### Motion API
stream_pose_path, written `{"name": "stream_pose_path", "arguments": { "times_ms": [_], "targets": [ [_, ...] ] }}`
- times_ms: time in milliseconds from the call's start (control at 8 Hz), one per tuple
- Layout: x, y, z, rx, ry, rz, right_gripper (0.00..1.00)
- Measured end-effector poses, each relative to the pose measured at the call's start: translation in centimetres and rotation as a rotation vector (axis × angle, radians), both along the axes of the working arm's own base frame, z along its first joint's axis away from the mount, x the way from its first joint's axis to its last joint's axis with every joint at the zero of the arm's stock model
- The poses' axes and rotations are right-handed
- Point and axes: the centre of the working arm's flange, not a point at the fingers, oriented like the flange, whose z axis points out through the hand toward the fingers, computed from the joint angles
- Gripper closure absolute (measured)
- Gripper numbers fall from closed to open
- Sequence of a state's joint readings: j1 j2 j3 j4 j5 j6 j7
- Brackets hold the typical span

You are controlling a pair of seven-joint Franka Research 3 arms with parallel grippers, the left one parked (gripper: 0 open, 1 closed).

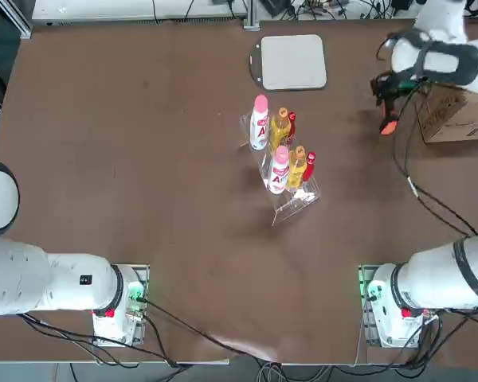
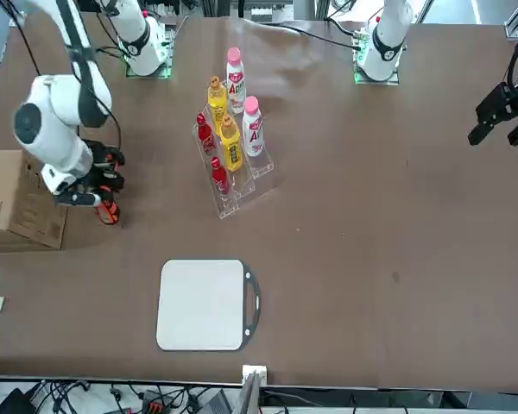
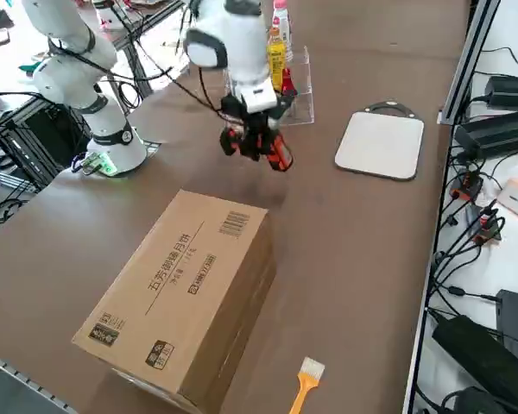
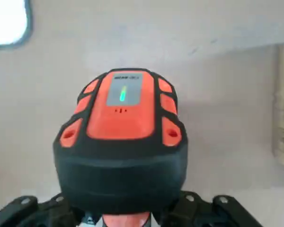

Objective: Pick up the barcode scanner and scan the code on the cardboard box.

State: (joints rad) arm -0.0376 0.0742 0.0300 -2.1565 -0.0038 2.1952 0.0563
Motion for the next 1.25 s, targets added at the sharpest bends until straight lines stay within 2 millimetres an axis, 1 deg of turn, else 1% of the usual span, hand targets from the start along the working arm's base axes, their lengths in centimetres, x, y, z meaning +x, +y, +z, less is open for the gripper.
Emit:
{"name": "stream_pose_path", "arguments": {
  "times_ms": [125, 250, 375, 500, 625, 750, 875, 1125, 1250],
  "targets": [
    [0.6, -1.2, 4.3, -0.001, 0.008, -0.021, 0.61],
    [1.1, -3.0, 7.9, -0.001, 0.01, -0.037, 0.61],
    [1.4, -5.6, 10.6, 0.0, 0.002, -0.032, 0.61],
    [1.4, -9.1, 12.4, 0.001, -0.009, -0.015, 0.61],
    [1.0, -13.0, 13.2, 0.001, -0.017, 0.002, 0.61],
    [0.5, -16.5, 13.2, 0.002, -0.018, 0.021, 0.61],
    [0.2, -19.4, 12.6, 0.007, -0.009, 0.042, 0.61],
    [0.5, -24.3, 10.8, 0.019, 0.003, 0.103, 0.61],
    [1.2, -26.1, 10.3, 0.02, 0.0, 0.134, 0.61]
  ]
}}
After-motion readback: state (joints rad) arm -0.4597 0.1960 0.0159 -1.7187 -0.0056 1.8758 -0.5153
